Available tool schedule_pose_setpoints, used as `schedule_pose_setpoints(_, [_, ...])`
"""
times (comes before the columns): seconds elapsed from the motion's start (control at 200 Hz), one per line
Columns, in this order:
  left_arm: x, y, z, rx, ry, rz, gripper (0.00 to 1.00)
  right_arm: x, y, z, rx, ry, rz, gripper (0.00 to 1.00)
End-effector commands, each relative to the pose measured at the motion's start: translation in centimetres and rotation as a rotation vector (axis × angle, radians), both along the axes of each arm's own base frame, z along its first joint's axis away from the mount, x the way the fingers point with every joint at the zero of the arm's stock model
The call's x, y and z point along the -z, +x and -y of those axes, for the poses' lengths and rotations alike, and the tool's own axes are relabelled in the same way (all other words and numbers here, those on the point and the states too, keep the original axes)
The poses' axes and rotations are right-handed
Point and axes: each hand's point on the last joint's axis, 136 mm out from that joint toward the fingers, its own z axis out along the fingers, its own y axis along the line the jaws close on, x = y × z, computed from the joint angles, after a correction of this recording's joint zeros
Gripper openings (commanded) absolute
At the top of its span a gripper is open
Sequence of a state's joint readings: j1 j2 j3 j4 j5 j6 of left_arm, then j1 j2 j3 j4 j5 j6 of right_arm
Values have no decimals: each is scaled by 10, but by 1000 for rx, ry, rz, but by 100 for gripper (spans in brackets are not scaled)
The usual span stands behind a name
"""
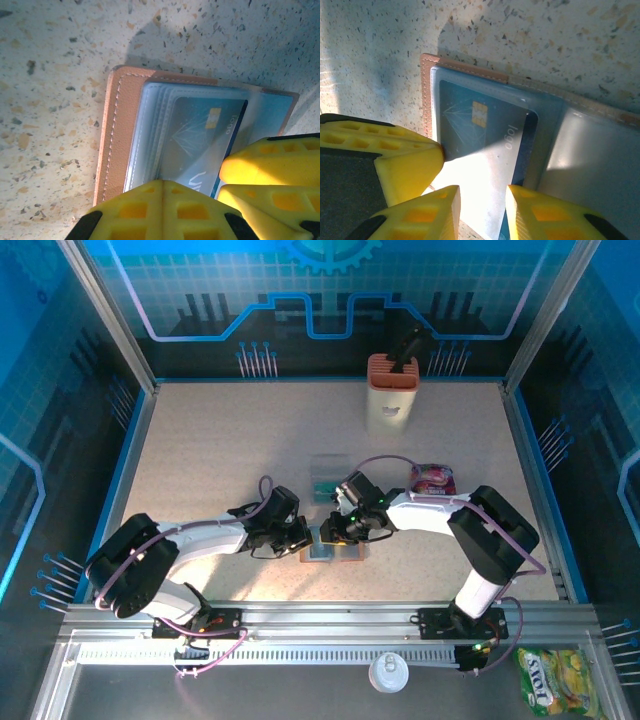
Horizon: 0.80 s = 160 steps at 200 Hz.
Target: Take the credit cards out of the card holder
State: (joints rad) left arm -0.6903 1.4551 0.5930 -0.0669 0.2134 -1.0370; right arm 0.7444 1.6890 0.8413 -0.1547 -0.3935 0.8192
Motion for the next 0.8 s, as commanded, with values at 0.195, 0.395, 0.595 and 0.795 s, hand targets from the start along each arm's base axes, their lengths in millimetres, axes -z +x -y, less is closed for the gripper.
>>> schedule_pose_setpoints(0.195, [5, -6, -9, 5, 38, -4, 8, 8, 0, 15, 13, -65, -7, 32])
schedule_pose_setpoints(0.395, [6, -8, -10, 4, 44, -7, 8, 6, 1, 17, 15, -77, 4, 31])
schedule_pose_setpoints(0.595, [7, -8, -10, 2, 43, -8, 7, -2, 3, 18, 12, -78, 26, 32])
schedule_pose_setpoints(0.795, [-1, -3, -6, 8, 31, 9, 7, -11, 4, 16, 12, -60, 34, 32])
